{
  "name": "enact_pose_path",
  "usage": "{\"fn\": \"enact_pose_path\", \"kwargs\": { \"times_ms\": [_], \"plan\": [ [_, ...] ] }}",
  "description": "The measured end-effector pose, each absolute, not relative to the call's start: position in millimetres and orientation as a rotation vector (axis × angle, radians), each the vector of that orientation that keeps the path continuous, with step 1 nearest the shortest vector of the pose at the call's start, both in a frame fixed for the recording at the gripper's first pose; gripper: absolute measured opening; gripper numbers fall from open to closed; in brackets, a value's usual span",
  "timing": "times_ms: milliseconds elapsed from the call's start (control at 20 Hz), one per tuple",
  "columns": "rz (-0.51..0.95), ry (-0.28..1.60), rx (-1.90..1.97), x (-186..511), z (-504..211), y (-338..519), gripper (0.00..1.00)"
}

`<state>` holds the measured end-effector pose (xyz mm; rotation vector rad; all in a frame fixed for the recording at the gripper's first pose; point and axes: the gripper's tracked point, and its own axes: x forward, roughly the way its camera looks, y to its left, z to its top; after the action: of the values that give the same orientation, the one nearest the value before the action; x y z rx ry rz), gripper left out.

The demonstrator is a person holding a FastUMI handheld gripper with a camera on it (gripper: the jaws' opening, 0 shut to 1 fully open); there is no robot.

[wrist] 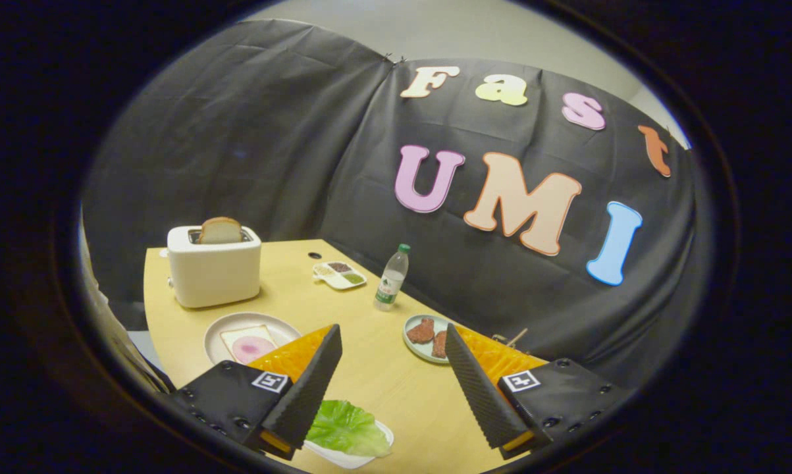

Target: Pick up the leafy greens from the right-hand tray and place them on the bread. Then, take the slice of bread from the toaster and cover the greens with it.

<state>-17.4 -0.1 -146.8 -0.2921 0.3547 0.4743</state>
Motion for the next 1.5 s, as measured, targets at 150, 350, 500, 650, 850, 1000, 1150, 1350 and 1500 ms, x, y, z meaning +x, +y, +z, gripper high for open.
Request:
{"fn": "enact_pose_path", "kwargs": {
  "times_ms": [150, 350, 500, 650, 850, 1000, 1150, 1350, 1500],
  "plan": [
    [0.502, 0.403, -0.294, -20.8, -166.6, -1.1, 1.00],
    [0.529, 0.485, -0.303, -26.7, -200.4, -6.6, 1.00],
    [0.549, 0.554, -0.314, -34.9, -227.7, -10.1, 1.00],
    [0.566, 0.622, -0.305, -43.8, -252.0, -12.3, 1.00],
    [0.598, 0.711, -0.302, -54.0, -280.0, -13.6, 1.00],
    [0.620, 0.764, -0.319, -61.0, -299.8, -13.7, 1.00],
    [0.633, 0.806, -0.323, -67.2, -314.2, -12.9, 1.00],
    [0.624, 0.868, -0.316, -73.0, -337.3, -14.4, 1.00],
    [0.621, 0.906, -0.308, -77.7, -350.2, -14.9, 1.00]
  ]
}}
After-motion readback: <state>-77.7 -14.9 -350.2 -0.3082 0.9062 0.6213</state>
